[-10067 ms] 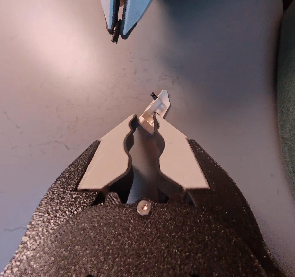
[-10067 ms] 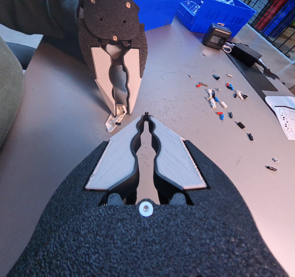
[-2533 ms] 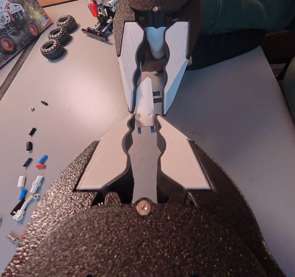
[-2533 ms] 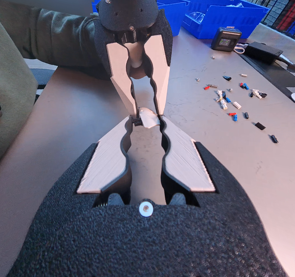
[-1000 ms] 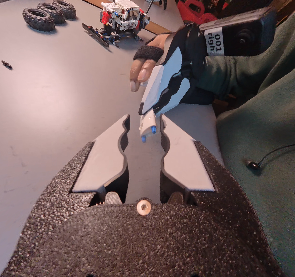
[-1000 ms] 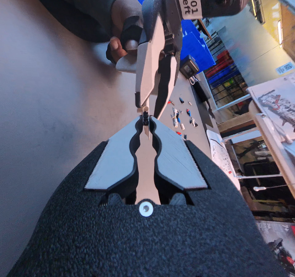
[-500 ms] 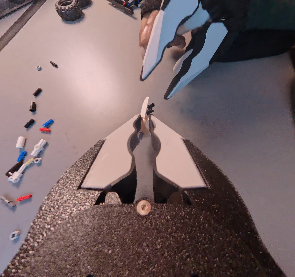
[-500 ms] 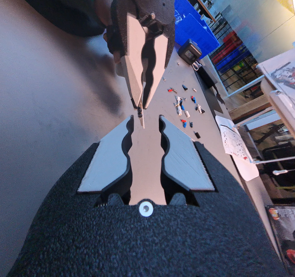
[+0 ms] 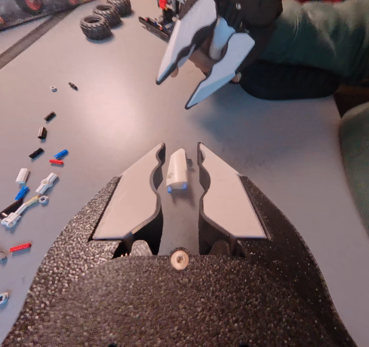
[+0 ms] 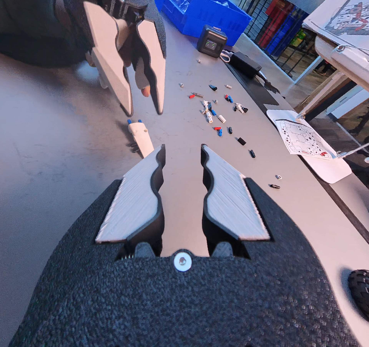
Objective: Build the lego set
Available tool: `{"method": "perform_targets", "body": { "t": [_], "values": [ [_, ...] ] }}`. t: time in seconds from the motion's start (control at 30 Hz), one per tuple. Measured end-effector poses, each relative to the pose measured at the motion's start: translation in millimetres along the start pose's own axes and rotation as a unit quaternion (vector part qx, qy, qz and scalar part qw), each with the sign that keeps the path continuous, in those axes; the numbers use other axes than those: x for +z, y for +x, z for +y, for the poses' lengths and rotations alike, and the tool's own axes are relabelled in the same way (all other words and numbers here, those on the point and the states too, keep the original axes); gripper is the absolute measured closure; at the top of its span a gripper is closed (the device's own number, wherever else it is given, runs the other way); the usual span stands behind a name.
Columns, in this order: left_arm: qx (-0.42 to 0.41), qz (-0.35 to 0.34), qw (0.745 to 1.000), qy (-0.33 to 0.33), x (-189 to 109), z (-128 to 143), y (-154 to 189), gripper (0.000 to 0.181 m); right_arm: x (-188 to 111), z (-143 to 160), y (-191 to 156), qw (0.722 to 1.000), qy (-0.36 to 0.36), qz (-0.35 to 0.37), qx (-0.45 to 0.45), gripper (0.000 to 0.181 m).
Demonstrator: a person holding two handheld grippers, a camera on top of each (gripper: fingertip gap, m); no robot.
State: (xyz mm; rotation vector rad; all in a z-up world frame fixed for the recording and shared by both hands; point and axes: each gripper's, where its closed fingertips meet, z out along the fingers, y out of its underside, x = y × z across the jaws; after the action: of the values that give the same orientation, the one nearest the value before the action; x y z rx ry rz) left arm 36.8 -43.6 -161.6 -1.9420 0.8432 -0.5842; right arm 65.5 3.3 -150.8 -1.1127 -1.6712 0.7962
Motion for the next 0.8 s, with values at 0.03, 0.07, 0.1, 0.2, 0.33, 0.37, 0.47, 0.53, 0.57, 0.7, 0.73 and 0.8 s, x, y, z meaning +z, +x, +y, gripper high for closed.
{"method": "perform_targets", "body": {
  "t": [0.03,0.07,0.1,0.2,0.33,0.37,0.47,0.53,0.57,0.7,0.73,0.8],
  "values": [
    [-0.023,-0.008,0.999,0.026,-6.3,-6.9,-8.0,0.146,-0.8,-0.8,3.4,1.0,0.003,0.006,0.009,0.146],
    [-0.044,-0.023,0.998,0.048,-12.7,-11.7,-18.1,0.14,-1.7,-1.6,7.6,1.0,0.007,0.014,0.019,0.145],
    [-0.063,-0.04,0.995,0.067,-19.2,-14.7,-29.1,0.138,-2.6,-2.0,11.5,0.999,0.01,0.02,0.03,0.144],
    [-0.105,-0.105,0.982,0.116,-39.2,-18.9,-62.8,0.132,-5.7,-1.1,26.0,0.997,0.015,0.047,0.065,0.157],
    [-0.123,-0.193,0.962,0.151,-63.2,-16.5,-98.2,0.126,-12.3,1.0,45.0,0.991,0.022,0.088,0.102,0.181],
    [-0.122,-0.213,0.957,0.155,-68.0,-15.0,-104.8,0.125,-13.3,2.5,50.1,0.988,0.022,0.1,0.112,0.181],
    [-0.108,-0.262,0.944,0.166,-79.1,-13.8,-119.6,0.122,-12.1,9.0,67.5,0.98,0.013,0.14,0.137,0.168],
    [-0.099,-0.282,0.938,0.175,-84.1,-15.2,-125.1,0.122,-0.5,8.0,82.9,0.978,-0.002,0.152,0.142,0.152],
    [-0.098,-0.284,0.937,0.18,-85.2,-16.5,-126.1,0.122,7.7,3.3,93.4,0.977,-0.003,0.152,0.147,0.147],
    [-0.091,-0.275,0.937,0.194,-85.5,-23.5,-122.6,0.123,62.4,2.3,157.7,0.97,-0.046,0.139,0.196,0.137],
    [-0.085,-0.277,0.938,0.19,-84.7,-22.4,-121.8,0.123,80.9,11.4,176.0,0.967,-0.072,0.137,0.203,0.131],
    [-0.072,-0.282,0.941,0.173,-81.4,-17.8,-120.4,0.124,117.3,35.7,209.9,0.962,-0.13,0.134,0.199,0.123]
  ]
}}
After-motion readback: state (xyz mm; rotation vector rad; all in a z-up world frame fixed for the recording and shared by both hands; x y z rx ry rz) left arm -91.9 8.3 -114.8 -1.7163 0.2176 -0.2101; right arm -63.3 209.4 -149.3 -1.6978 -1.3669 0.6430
